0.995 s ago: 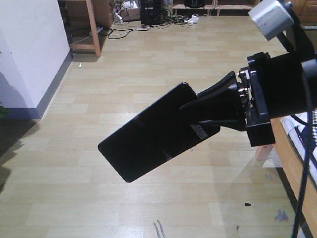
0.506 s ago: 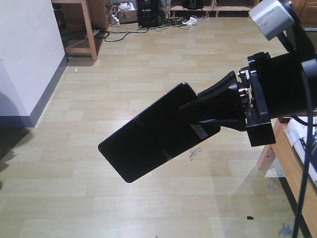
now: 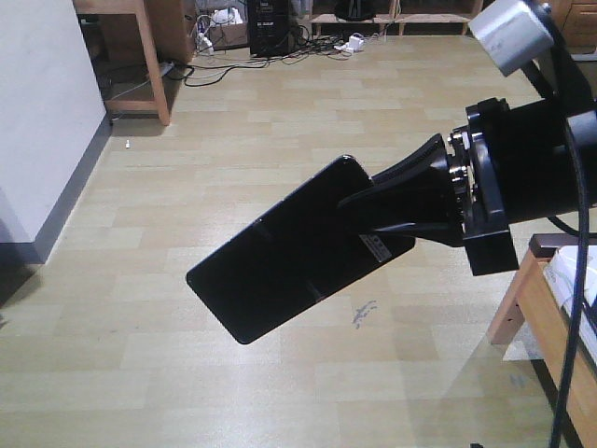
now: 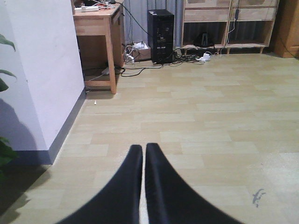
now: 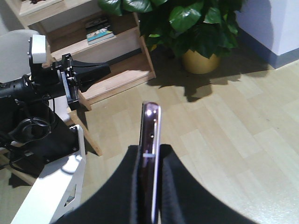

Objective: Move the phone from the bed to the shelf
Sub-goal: 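Keep holding the phone while the base drives across the room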

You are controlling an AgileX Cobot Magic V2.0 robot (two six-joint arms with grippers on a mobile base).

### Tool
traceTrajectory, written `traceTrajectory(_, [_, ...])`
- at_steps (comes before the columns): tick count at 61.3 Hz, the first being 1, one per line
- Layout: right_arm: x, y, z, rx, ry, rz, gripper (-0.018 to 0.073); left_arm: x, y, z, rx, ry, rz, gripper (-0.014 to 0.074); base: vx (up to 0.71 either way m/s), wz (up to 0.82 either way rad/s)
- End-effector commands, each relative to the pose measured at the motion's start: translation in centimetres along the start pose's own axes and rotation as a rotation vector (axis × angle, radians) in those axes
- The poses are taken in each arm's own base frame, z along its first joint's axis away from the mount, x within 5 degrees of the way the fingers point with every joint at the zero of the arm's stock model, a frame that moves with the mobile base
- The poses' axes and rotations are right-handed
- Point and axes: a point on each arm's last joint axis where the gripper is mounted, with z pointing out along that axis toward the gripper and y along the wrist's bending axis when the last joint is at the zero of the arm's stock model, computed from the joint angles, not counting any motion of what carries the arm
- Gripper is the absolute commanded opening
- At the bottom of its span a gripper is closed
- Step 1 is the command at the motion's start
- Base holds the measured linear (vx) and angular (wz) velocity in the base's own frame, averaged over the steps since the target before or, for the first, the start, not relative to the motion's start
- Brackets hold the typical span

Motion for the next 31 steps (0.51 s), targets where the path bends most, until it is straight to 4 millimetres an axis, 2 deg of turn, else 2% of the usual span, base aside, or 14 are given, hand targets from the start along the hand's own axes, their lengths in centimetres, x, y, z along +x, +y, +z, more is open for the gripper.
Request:
traceTrajectory(1, [-1.23,1.82,-0.93,-0.073,-0.069,-0.022,-0.0001,-0.55,0.04,-0.04,-0.002,-0.071,-0.012,0.0001,0.22,-0.03])
traceTrajectory(31, [-1.23,1.82,-0.93,-0.073,-0.069,-0.022,-0.0001,-0.55,0.04,-0.04,-0.002,-0.071,-0.012,0.0001,0.23,-0.04])
